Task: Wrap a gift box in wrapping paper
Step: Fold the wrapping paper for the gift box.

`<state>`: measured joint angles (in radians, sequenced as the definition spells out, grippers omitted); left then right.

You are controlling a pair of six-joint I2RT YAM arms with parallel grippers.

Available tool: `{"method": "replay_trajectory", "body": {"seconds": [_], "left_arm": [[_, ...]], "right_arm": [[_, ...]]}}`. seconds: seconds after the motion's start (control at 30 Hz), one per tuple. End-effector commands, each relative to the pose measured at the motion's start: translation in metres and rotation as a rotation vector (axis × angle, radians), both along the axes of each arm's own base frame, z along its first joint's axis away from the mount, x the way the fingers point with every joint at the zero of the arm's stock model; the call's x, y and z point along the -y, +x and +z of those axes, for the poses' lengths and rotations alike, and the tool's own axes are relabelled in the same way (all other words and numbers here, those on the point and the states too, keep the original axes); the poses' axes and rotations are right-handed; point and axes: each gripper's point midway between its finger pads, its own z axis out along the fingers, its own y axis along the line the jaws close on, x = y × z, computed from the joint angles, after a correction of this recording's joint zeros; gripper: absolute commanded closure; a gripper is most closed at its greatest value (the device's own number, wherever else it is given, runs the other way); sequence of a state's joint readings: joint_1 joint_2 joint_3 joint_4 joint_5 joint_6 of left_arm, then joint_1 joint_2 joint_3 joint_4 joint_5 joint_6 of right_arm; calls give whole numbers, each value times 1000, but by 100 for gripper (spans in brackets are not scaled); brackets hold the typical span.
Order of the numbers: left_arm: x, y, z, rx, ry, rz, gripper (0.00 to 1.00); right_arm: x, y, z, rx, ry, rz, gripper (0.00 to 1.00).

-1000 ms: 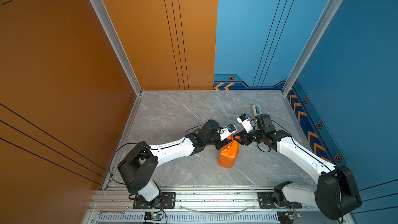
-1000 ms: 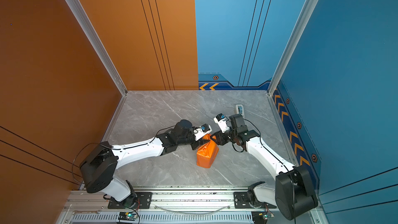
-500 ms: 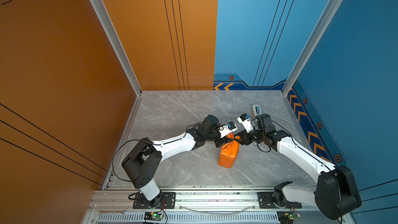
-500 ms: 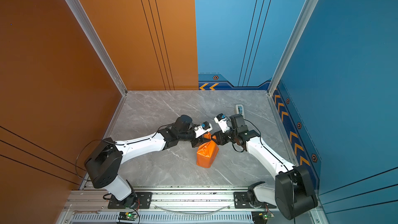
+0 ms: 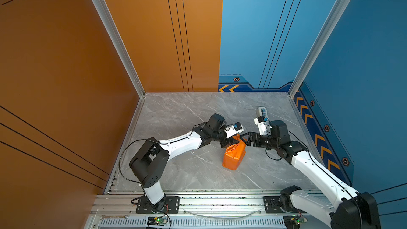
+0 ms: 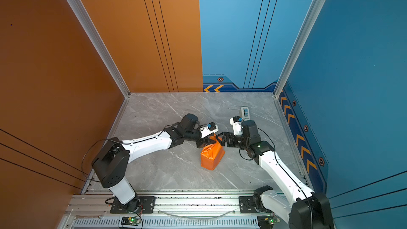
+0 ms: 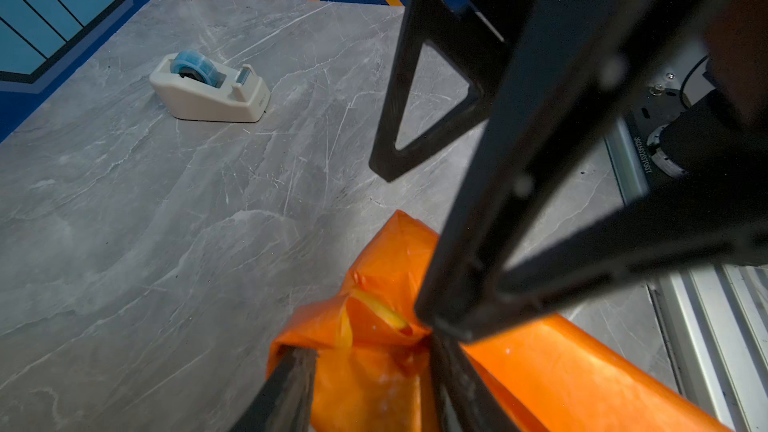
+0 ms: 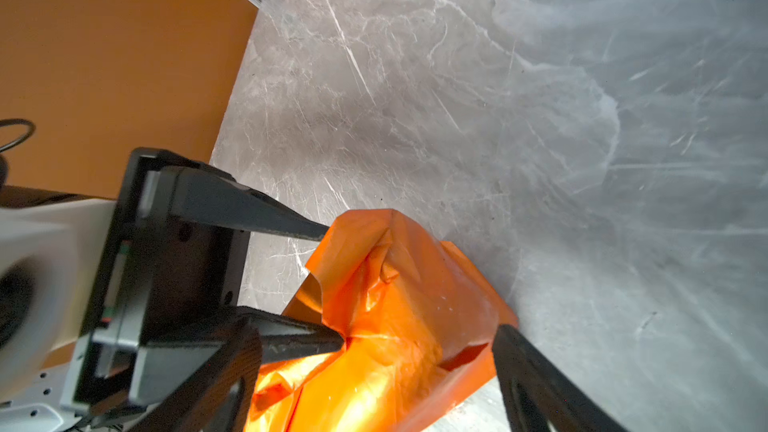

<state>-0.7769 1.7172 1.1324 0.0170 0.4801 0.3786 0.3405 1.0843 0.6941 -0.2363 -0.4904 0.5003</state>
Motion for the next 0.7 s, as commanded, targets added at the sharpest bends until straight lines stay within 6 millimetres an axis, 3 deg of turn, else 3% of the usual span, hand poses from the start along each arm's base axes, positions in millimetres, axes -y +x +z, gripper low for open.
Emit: {"method": "replay_trajectory", "body": {"seconds": [0.0, 0.23, 0.5, 0.67], "left_arm": [[-14, -27, -51, -151, 143, -43, 54], [-13, -36, -52, -139, 165, -75, 55], [-13, -36, -54, -141, 175, -70, 55], [-10, -38, -52, -134, 170, -82, 54]], "right_arm": [[7, 10, -17, -102, -24, -141, 8], [0, 18, -24, -138, -31, -131, 8], [-14, 9, 1, -93, 58, -45, 5], [-16, 7, -18, -165, -23, -38, 6]]}}
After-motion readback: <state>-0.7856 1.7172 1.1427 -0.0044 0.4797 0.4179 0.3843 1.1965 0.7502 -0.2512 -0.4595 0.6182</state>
